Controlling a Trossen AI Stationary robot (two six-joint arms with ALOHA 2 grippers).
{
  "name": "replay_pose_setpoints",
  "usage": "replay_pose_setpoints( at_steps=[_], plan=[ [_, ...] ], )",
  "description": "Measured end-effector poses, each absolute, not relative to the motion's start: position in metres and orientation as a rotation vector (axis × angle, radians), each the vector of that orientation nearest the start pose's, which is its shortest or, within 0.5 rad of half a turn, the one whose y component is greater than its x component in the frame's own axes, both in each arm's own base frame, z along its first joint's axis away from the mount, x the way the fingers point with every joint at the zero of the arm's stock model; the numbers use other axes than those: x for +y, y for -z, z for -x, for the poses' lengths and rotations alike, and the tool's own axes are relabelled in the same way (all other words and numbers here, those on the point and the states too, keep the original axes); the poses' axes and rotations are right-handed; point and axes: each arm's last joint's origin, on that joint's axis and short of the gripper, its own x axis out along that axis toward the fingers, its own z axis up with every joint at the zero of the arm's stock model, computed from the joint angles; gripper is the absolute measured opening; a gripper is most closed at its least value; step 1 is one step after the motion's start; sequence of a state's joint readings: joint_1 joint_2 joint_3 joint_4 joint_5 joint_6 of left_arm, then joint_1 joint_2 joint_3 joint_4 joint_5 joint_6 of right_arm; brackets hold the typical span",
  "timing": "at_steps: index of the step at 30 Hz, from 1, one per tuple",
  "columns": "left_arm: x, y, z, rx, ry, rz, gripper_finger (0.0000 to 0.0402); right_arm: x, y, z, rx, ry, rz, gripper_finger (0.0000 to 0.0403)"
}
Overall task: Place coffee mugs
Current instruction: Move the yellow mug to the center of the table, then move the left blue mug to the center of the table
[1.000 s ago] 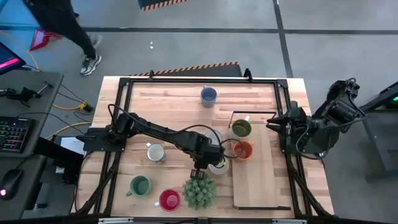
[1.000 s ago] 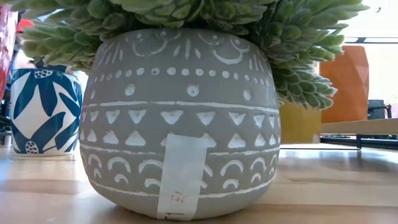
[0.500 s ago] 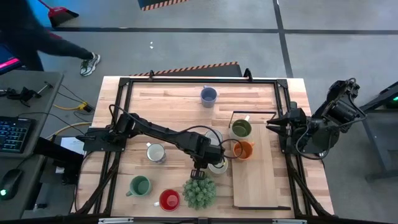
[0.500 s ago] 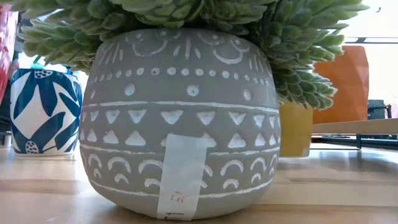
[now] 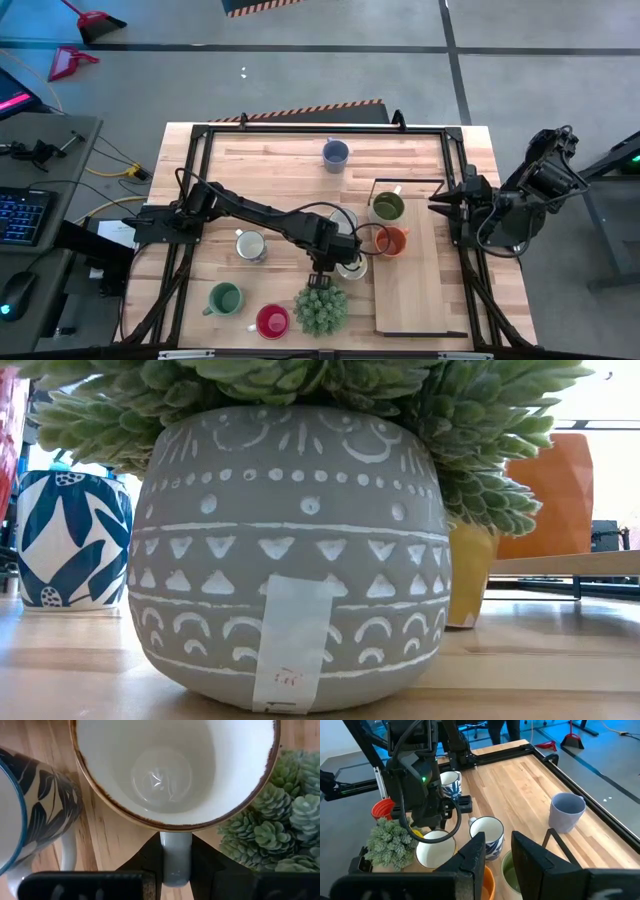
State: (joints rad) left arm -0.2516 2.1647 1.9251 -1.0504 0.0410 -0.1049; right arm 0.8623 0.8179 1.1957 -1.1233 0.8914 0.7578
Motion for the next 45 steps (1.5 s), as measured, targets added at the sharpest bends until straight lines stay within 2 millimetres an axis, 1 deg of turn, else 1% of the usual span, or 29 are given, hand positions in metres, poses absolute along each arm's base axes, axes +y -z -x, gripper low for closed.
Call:
replay_pose_setpoints(
  at_steps=[4,8,12,17,21,24,28,30,35,40,45],
  plan=[
    [-0.114,-0.230,-0.432,1.299,0.164,-0.023,0.0057,0.068,-0.384,-0.088,0.435,0.189,-0.174,0.0081],
    [-0.114,-0.230,-0.432,1.300,0.126,-0.003,0.0073,0.068,-0.384,-0.088,0.434,0.187,-0.177,0.0081],
    [-0.113,-0.230,-0.432,1.302,0.111,-0.003,0.0101,0.069,-0.384,-0.088,0.443,0.173,-0.183,0.0081],
    [-0.112,-0.230,-0.432,1.297,0.068,0.002,0.0147,0.069,-0.384,-0.088,0.444,0.165,-0.191,0.0081],
    [-0.113,-0.230,-0.431,1.305,0.050,0.044,0.0181,0.069,-0.384,-0.088,0.449,0.160,-0.192,0.0081],
    [-0.112,-0.230,-0.428,1.337,0.040,0.046,0.0197,0.070,-0.384,-0.088,0.453,0.154,-0.194,0.0081],
    [-0.111,-0.232,-0.422,1.385,0.038,0.044,0.0206,0.070,-0.384,-0.088,0.453,0.154,-0.194,0.0081],
    [-0.110,-0.236,-0.417,1.412,0.048,0.053,0.0206,0.070,-0.384,-0.088,0.453,0.154,-0.193,0.0081],
    [-0.108,-0.248,-0.411,1.413,0.056,0.062,0.0204,0.070,-0.384,-0.088,0.453,0.154,-0.194,0.0081],
    [-0.101,-0.270,-0.396,1.423,0.036,0.065,0.0203,0.070,-0.384,-0.088,0.453,0.154,-0.193,0.0081],
    [-0.089,-0.292,-0.377,1.442,-0.066,0.019,0.0202,0.070,-0.384,-0.088,0.453,0.155,-0.193,0.0081]
  ],
)
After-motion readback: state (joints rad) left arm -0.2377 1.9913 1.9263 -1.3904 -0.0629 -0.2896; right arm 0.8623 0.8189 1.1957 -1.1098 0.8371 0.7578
